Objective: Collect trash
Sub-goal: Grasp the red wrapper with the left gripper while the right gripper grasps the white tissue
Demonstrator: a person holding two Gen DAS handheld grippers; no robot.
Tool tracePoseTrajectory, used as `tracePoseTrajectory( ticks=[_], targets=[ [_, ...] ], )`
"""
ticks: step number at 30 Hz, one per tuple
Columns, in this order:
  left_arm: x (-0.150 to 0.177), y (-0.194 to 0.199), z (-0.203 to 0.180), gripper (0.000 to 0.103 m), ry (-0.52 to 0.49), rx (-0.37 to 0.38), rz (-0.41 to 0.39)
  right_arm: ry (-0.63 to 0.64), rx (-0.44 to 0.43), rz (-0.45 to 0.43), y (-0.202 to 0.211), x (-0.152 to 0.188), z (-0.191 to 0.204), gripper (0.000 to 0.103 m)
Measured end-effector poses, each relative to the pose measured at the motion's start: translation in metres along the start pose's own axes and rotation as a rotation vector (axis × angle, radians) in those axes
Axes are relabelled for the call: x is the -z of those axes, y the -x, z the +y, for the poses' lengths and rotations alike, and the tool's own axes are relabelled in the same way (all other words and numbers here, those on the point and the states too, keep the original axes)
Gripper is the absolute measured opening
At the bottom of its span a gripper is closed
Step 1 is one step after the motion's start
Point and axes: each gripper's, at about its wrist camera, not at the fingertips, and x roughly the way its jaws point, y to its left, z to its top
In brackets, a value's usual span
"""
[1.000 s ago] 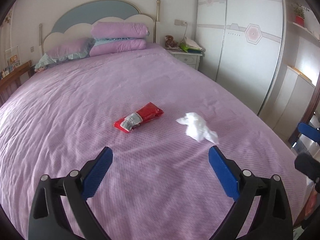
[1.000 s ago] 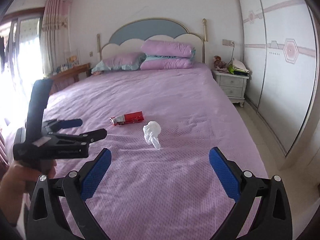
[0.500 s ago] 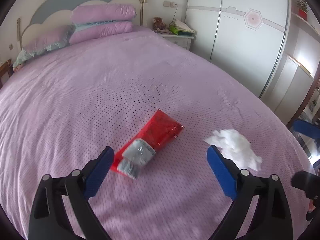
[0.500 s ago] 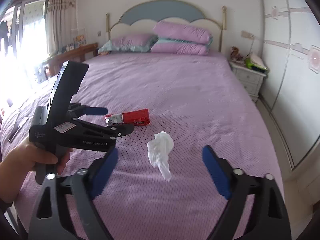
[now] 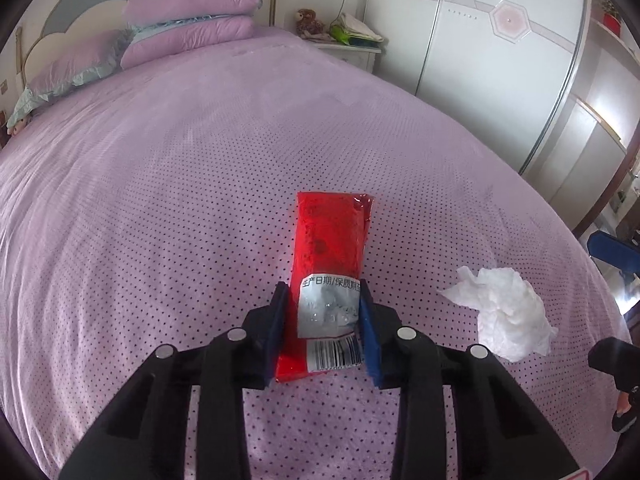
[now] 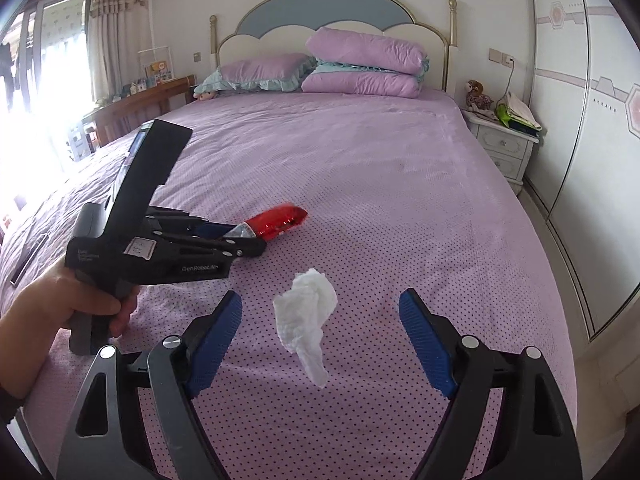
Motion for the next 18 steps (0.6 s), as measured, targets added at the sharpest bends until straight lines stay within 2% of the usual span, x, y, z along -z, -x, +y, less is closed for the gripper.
tracePoseTrajectory(
  ticks=[7,10,14,17,18],
  targets=[
    [0.011,0.031,-0.006,0.032,0.009,0.004,-0.07,0.013,-0.004,0.069,-0.013,0.001,0.004,0.078],
    [0.016,0.047,-0.01,0.032,0.0,0.0,-0.101,0.029,-0.02,0.125,-0.028,0.002,0.009,0.062],
    [0.02,0.06,-0.013,0.032,0.011,0.002,-0.111,0.026,-0.013,0.171,-0.049,-0.002,0.011,0.058],
    [0.024,0.06,-0.011,0.032,0.018,-0.002,-0.104,0.017,-0.009,0.19,-0.059,-0.004,0.011,0.05],
    [0.025,0.06,-0.011,0.032,0.021,-0.003,-0.101,0.016,-0.002,0.198,-0.062,-0.003,0.011,0.04]
  ],
)
